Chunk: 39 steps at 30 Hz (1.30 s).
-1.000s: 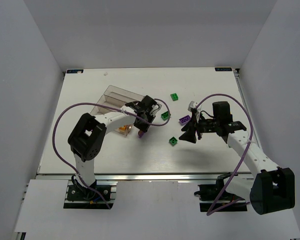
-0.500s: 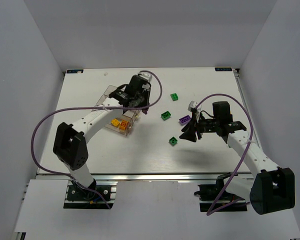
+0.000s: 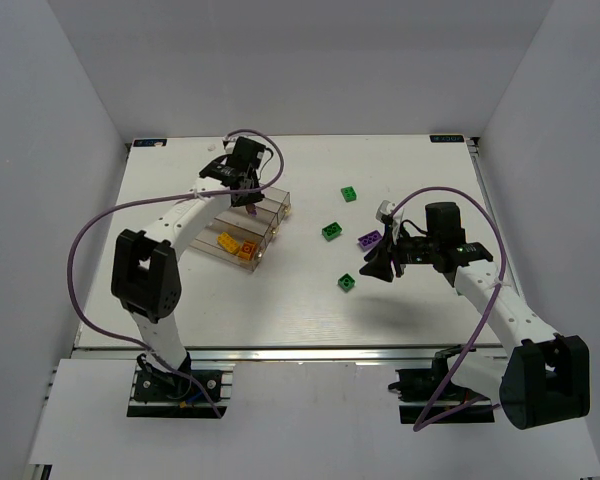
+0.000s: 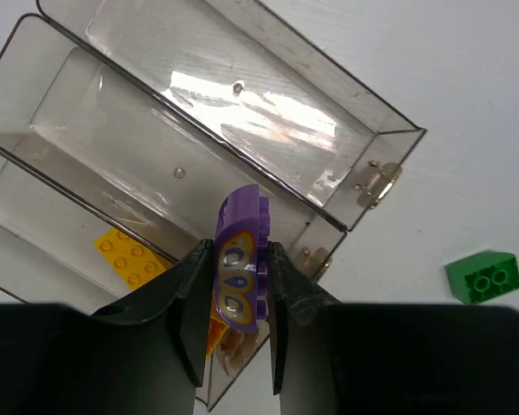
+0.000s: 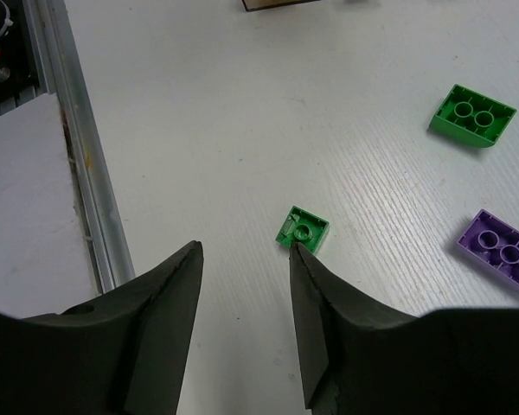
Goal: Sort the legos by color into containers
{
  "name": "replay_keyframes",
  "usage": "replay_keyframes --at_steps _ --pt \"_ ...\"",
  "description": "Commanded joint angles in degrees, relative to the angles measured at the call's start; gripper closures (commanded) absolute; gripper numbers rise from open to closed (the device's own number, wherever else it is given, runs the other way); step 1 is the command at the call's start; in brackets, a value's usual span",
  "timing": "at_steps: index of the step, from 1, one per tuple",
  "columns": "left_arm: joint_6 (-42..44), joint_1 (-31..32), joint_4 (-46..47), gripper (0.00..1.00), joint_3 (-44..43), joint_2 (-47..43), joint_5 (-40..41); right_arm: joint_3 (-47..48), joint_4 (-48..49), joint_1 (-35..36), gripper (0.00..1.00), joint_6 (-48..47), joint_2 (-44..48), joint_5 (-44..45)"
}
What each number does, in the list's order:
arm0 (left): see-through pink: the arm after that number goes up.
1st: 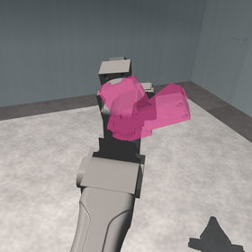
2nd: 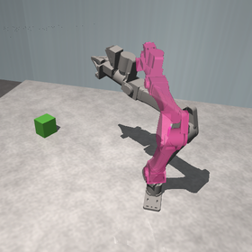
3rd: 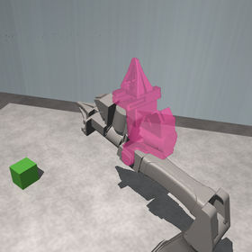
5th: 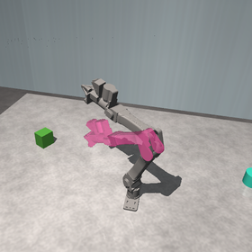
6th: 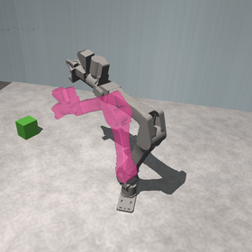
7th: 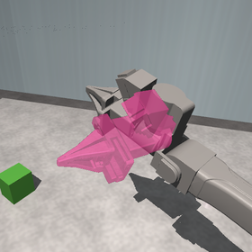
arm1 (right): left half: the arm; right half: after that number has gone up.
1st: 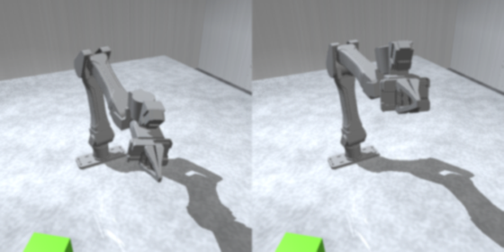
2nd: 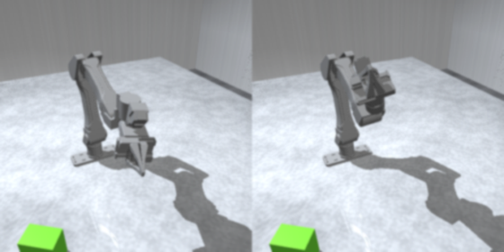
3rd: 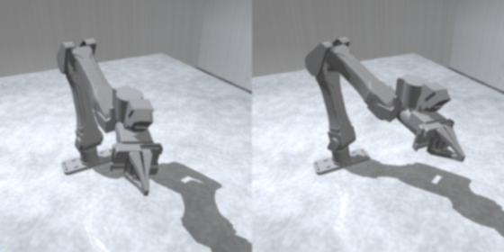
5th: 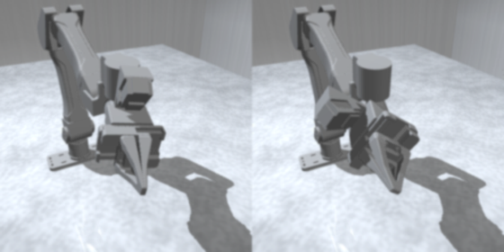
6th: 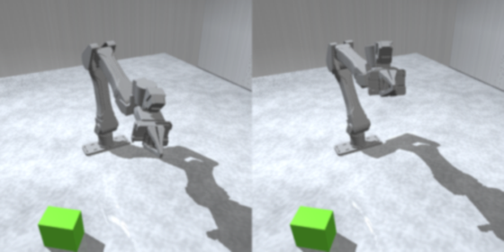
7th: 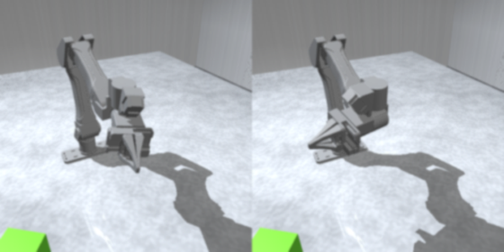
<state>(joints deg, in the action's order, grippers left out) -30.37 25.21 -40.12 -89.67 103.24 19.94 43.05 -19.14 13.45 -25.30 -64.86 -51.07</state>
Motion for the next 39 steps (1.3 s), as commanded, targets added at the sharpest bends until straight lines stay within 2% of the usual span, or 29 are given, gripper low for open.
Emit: replay_keyframes --at_steps 1,3,7,8,9,11,15,20,21,22,23,25,27,28,29,32,34,35,39 --pt "-1.5 -0.9 -1.3 0.99 -2.2 0.7 1.6 0.0 2.2 -0.3 0.49 0.4 0.8 -0.1" --pt "-1.6 -1.6 -1.9 0.95 -3.0 2.3 1.5 0.0 2.3 -0.2 0.48 0.4 0.6 -0.1" --pt "-2.1 -2.2 -2.4 0.80 -2.5 3.6 0.9 0.0 2.3 -0.2 0.43 -0.1 0.5 0.6" --pt "-2.1 -2.2 -2.0 0.67 -1.8 3.5 0.7 0.0 2.1 -0.3 0.42 -0.4 0.4 1.1" --pt "-2.1 -2.2 -1.8 0.59 -1.5 3.5 0.6 0.0 2.1 -0.1 0.40 -0.5 0.4 1.3" --pt "-2.4 -2.8 -1.5 0.48 -1.2 3.5 0.3 0.3 1.8 -0.2 0.36 -0.7 -0.1 2.2" --pt "-2.4 -3.4 -1.4 0.35 -2.7 3.8 -0.5 1.1 2.0 -0.1 0.34 -0.9 -1.1 4.6" --pt "-2.3 -4.5 -1.9 0.35 -3.9 3.2 -1.7 3.1 2.0 -0.2 0.34 -0.9 -2.5 9.2" --pt "-2.2 -4.5 -1.8 0.41 -3.9 2.7 -2.1 3.3 2.3 0.0 0.34 -1.0 -3.1 10.5" --pt "-2.0 -4.5 -1.4 0.56 -3.0 1.7 -2.8 3.7 2.4 0.0 0.34 -2.6 -3.4 11.7" --pt "-1.5 -4.5 0.2 0.63 -1.9 -0.9 -4.9 4.8 2.4 -0.4 0.34 -4.3 -3.8 13.7" --pt "0.3 -4.5 2.8 0.70 1.0 -4.6 -8.8 6.3 0.4 -0.2 0.32 -10.3 -6.0 14.3" --pt "1.3 -4.5 7.0 0.66 6.9 -11.1 -15.6 9.3 -3.0 -0.3 0.30 -24.9 -8.8 14.0" --pt "1.5 -4.5 8.3 0.52 9.1 -13.5 -18.0 10.0 -6.6 -0.4 0.28 -30.8 -9.8 13.7" --pt "1.4 -4.5 10.4 0.44 13.5 -18.1 -22.2 10.7 -8.2 -0.3 0.26 -41.5 -10.8 13.8" --pt "0.3 -4.5 12.3 0.26 21.3 -26.9 -27.0 16.1 -14.3 -0.4 0.22 -56.7 -17.9 14.0" --pt "-0.7 -4.5 12.5 0.23 24.3 -30.9 -28.2 20.1 -20.1 -0.6 0.19 -60.2 -22.1 13.7" --pt "-1.1 -4.5 12.4 0.22 26.9 -32.8 -28.6 22.6 -22.1 -0.7 0.12 -61.7 -26.8 13.7" --pt "-3.9 -3.4 11.0 0.19 31.4 -43.3 -28.3 35.4 -28.4 -0.7 0.11 -66.1 -36.8 14.4"
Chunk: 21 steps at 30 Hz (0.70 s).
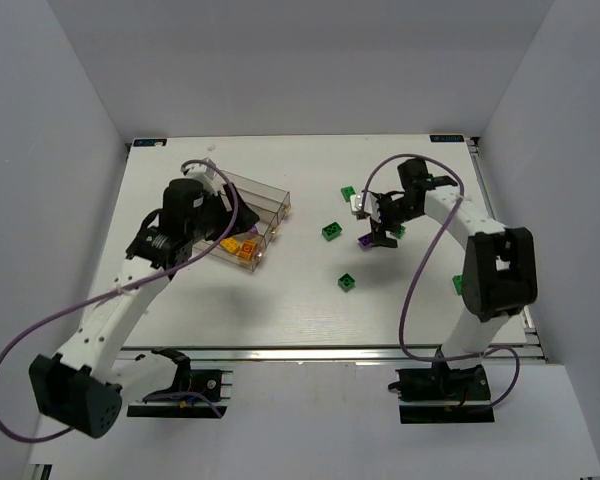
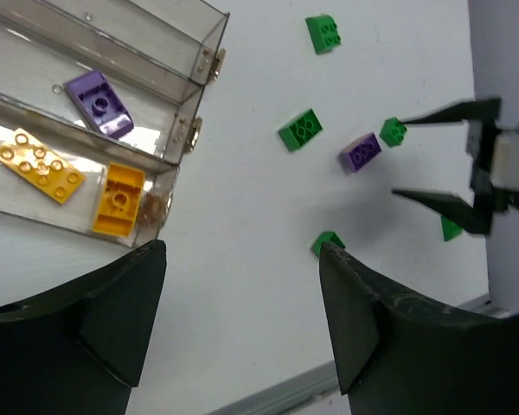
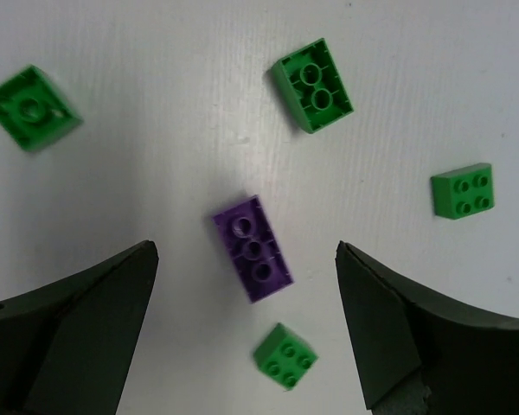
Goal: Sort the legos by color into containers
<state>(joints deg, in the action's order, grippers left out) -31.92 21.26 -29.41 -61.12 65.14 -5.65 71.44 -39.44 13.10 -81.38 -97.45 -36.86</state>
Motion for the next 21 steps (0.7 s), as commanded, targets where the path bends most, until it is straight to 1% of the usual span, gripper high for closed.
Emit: replay_keyframes --at_steps 1,4,5,7,9,11,15,19,21 --pt "-2.9 0.5 -0.6 0.19 3.5 -6.7 -2.5 8.4 -8.4 -0.3 0.11 -10.5 -5.6 1.0" --pt "-5.0 0.5 -2.5 0.18 6.0 -12.0 -1.4 13.0 -11.4 -0.3 0.11 -14.8 -10.5 2.1" --pt "-5.5 0.5 -2.9 0.17 6.5 -13.1 -1.1 14.2 -13.9 -0.3 0.11 -15.6 -12.7 2.2" --pt "-7.2 0.5 -4.2 0.17 8.0 -16.2 -0.2 17.1 -16.7 -0.3 0.12 -18.8 -14.6 2.1" --pt "-8.6 0.5 -4.7 0.17 9.1 -17.9 0.1 18.6 -20.3 0.0 0.13 -20.4 -16.9 2.3" --pt "-9.4 0.5 -5.5 0.17 10.2 -19.8 0.7 19.0 -21.5 0.1 0.13 -21.6 -18.1 2.7" --pt "-10.5 0.5 -6.4 0.17 11.0 -21.1 1.4 16.6 -16.5 0.4 0.13 -19.0 -18.7 5.0" --pt "-10.4 0.5 -7.2 0.17 10.2 -20.8 1.5 16.3 -12.5 0.7 0.14 -16.4 -19.9 7.4" --pt "-10.4 0.5 -7.2 0.16 10.0 -20.6 1.5 15.8 -10.8 0.7 0.17 -15.1 -20.3 8.4"
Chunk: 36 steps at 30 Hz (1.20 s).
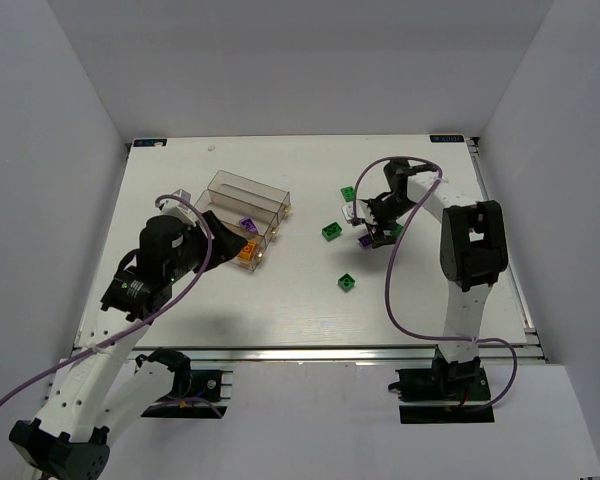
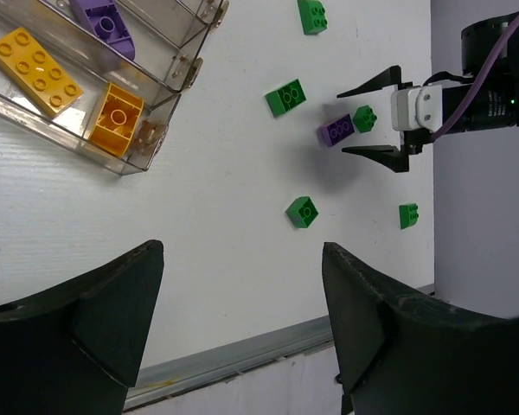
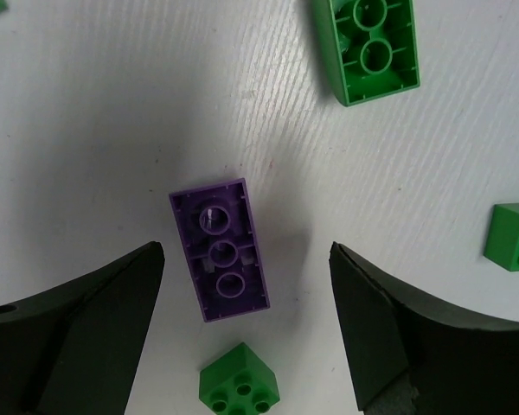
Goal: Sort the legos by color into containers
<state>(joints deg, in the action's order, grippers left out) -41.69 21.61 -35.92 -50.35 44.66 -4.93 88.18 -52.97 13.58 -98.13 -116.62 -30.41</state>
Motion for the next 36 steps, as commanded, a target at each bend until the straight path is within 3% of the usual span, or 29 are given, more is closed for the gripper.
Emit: replay_keyframes --at_steps 1,8,11,12,17,22,24,29,31,36 --pt "-0.6 0.2 -0.6 0.16 -0.8 0.1 0.8 -1.2 3.5 0.4 0.18 1.6 -1.2 2.6" --pt "-1.4 0.2 -0.3 0.16 -0.6 -0.1 0.9 -1.3 3.1 0.4 0.28 2.1 -2.9 3.3" --pt "-1.6 0.2 -0.5 0.16 -0.5 -0.5 1.0 -0.6 2.1 0.5 0.41 2.2 -3.6 3.4" --pt "-1.7 0.2 -0.6 0.16 -0.4 -0.6 1.0 -0.5 1.0 0.4 0.54 2.2 -3.8 3.3" --pt "-2.9 0.2 -0.6 0.16 0.7 -2.5 1.0 0.4 -2.8 0.8 0.84 0.9 -2.1 0.9" --pt "-4.3 0.2 0.8 0.16 3.0 -4.8 0.8 1.5 -5.9 5.8 0.89 4.9 6.1 -8.9" --pt "-4.8 0.2 2.0 0.16 3.6 -6.1 0.5 2.8 -2.9 11.0 0.91 15.2 8.2 -12.0" --pt "-5.2 0.2 3.1 0.16 3.6 -7.8 1.1 6.9 19.5 21.3 0.93 50.2 8.9 -7.8" --pt "-4.8 0.2 2.5 0.16 2.9 -8.0 1.4 10.1 25.8 24.8 0.92 58.6 5.3 -4.2" --pt "-4.6 0.2 0.9 0.16 1.6 -9.1 2.1 27.8 29.1 28.5 0.94 78.7 -7.1 5.0"
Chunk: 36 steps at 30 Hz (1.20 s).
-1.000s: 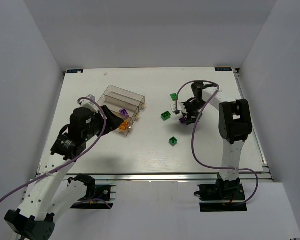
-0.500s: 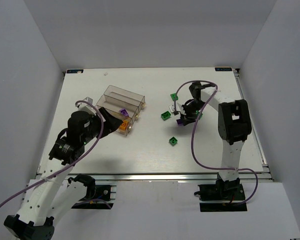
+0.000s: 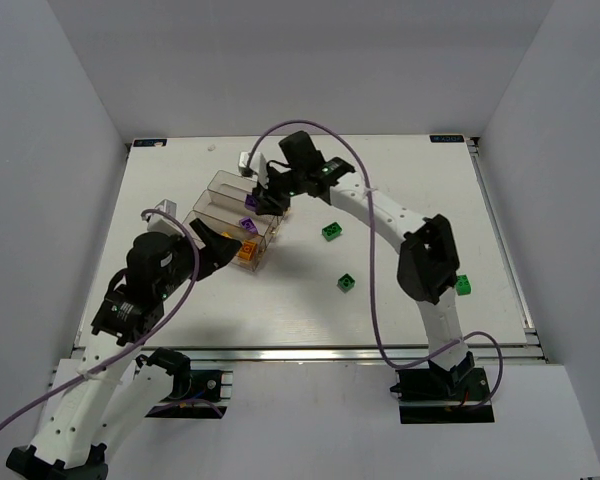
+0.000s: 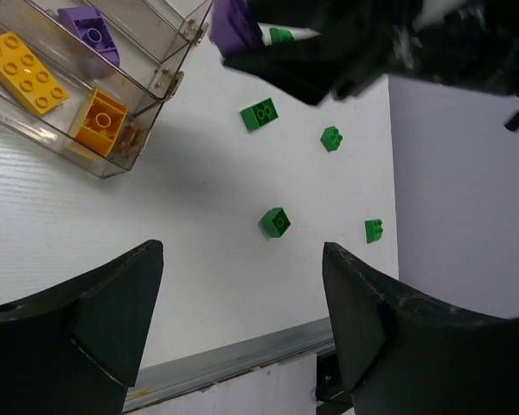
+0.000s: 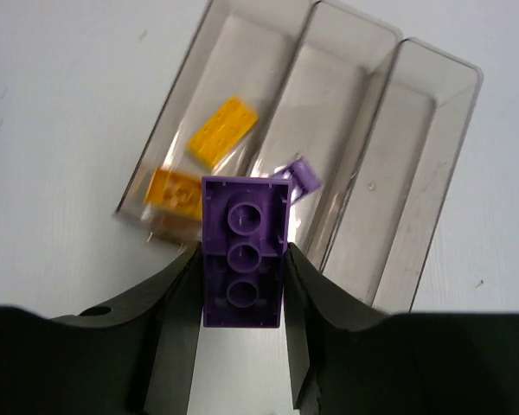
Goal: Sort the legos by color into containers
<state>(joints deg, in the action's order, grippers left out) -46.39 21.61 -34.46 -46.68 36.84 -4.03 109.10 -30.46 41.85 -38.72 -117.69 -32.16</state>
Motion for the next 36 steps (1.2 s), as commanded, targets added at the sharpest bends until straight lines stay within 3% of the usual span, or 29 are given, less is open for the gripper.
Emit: replay_keyframes --at_steps 1,4,9,16,23,25,27,28,29,31,33,36 --pt "-0.3 0.2 -0.7 0.16 -2.0 -1.6 1.2 8.3 7.2 0.5 0.93 20.5 -7.1 8.0" --pt "-1.1 0.2 -1.1 0.16 -1.5 -3.1 1.6 9.2 11.5 1.9 0.91 22.5 -9.2 12.6" --pt "-1.9 0.2 -1.8 0.16 -0.6 -4.8 1.4 8.5 13.8 3.7 0.78 21.8 -11.3 15.0" --pt "-2.4 0.2 -2.4 0.16 -0.4 -5.5 1.0 7.6 13.8 4.6 0.47 21.2 -12.4 15.1" --pt "-2.2 0.2 -0.3 0.16 0.1 -3.8 -1.2 6.9 12.9 4.6 0.36 20.6 -12.1 14.3" --pt "-2.2 0.2 0.8 0.16 0.5 -2.8 -2.2 7.1 13.1 4.4 0.38 21.1 -11.4 14.4" --pt "-2.0 0.2 2.9 0.19 0.7 -1.3 -4.5 6.6 12.8 3.7 0.49 22.4 -8.7 15.0" --pt "-1.5 0.2 3.6 0.22 0.8 1.4 -6.0 5.6 13.0 3.2 0.69 24.4 -7.4 15.3" --pt "-1.1 0.2 5.1 0.25 0.7 3.0 -7.5 4.4 13.4 2.0 0.79 25.6 -5.6 15.8" --pt "-0.9 0.2 7.1 0.45 1.0 7.9 -11.7 0.6 13.1 -0.7 1.00 30.2 -0.3 17.7" --pt "-1.0 0.7 11.5 0.64 1.9 10.5 -14.1 -2.7 11.5 -4.3 1.00 32.6 5.3 18.2" --pt "-0.5 0.7 15.7 0.70 0.9 16.8 -17.3 -12.6 10.9 -9.8 1.00 36.1 13.3 12.4"
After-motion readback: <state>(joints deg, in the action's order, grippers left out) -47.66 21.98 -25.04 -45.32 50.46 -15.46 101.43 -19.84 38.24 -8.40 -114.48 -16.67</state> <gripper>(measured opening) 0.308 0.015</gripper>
